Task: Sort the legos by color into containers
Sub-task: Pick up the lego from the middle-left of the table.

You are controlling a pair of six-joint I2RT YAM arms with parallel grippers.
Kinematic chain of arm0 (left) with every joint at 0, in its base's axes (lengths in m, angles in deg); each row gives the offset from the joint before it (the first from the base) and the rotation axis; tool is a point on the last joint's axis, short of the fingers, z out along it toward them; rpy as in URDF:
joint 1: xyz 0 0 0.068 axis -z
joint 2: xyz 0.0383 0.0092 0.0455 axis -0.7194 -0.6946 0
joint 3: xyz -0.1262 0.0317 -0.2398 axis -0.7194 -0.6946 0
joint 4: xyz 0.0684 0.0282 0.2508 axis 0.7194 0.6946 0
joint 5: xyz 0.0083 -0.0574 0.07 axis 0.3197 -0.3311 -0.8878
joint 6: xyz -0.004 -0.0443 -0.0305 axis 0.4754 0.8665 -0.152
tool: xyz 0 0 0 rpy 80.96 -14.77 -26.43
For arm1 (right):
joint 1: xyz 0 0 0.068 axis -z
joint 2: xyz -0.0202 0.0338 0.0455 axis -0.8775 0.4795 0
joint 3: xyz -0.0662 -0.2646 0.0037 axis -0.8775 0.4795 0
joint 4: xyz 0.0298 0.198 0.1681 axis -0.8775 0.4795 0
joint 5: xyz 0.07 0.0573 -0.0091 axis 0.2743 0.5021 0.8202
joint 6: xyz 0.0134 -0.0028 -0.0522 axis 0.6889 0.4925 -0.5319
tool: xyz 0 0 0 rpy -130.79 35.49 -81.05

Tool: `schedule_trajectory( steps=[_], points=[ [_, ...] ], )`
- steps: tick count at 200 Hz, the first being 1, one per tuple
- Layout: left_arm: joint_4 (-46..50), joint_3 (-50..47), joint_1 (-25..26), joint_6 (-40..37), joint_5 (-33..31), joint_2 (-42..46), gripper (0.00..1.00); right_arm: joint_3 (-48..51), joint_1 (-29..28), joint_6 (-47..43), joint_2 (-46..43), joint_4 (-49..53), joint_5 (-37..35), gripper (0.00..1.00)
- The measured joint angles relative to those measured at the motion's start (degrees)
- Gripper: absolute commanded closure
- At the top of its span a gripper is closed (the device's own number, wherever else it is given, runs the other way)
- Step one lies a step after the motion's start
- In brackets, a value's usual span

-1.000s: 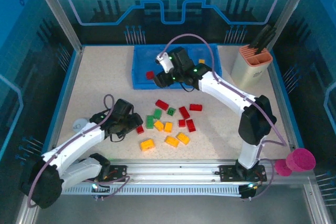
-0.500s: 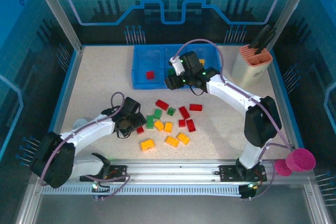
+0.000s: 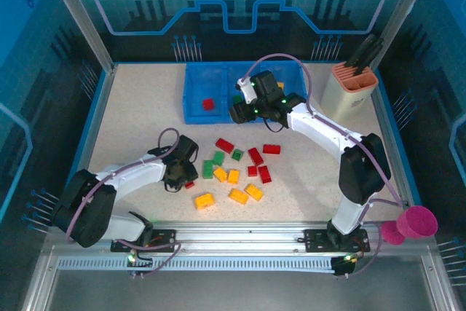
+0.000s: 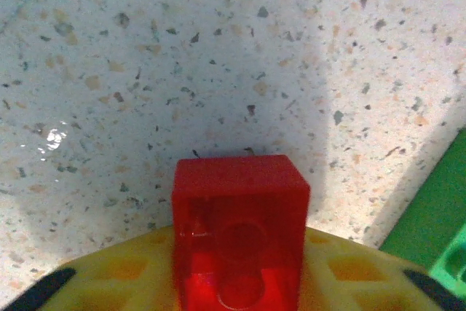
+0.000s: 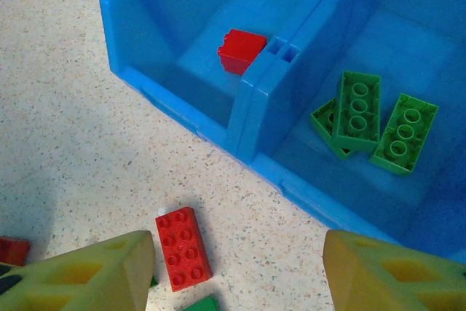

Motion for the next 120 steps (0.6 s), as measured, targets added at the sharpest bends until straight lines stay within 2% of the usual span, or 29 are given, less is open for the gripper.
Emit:
schedule_trajectory(
  steps=[45, 87, 120],
  points=[
    [2.40, 3.10, 0.22, -2.71, -0.02, -0.57, 0.74, 1.95, 0.52, -0.07, -0.13, 1.11, -0.07, 0.35],
    [5.97, 21.11, -0.09, -10.80, -2.03, -1.16, 0.76, 9.79, 3.61, 0.28, -3.96, 3.74, -0.66, 0.35],
    [5.33, 33.16, -2.47, -17.38, -2.10, -4.61, 0.76, 14.78, 4.63, 0.55, -6.91, 5.44, -1.53, 0.33]
  ],
)
